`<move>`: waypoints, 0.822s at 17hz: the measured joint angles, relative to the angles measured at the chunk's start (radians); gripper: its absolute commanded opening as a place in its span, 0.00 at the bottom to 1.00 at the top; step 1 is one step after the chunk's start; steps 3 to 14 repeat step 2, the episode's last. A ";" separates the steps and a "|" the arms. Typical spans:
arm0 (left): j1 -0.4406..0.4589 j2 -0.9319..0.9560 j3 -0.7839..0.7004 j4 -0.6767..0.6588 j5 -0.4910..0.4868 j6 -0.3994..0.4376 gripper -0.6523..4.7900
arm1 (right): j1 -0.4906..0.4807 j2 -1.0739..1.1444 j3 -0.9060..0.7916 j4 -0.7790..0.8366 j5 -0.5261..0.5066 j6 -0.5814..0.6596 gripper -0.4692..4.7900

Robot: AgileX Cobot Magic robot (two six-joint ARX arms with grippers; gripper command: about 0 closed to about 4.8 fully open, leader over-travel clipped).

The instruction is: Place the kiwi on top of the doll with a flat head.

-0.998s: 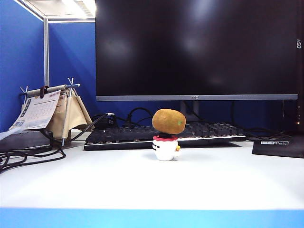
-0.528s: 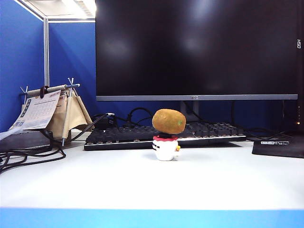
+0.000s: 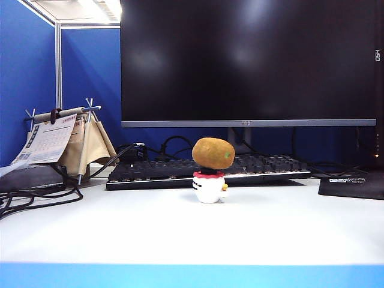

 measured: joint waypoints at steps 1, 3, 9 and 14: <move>0.000 0.000 0.000 0.000 0.000 0.000 0.11 | 0.000 0.000 0.000 0.000 -0.010 0.000 0.09; 0.000 0.000 0.000 0.000 0.000 0.000 0.11 | 0.000 0.000 0.000 0.000 -0.012 0.000 0.09; 0.000 0.000 0.000 0.000 0.000 0.000 0.11 | 0.000 0.000 0.000 0.000 -0.012 0.000 0.09; 0.000 0.000 0.000 0.000 0.000 0.000 0.11 | 0.000 0.000 0.000 0.000 -0.012 0.000 0.09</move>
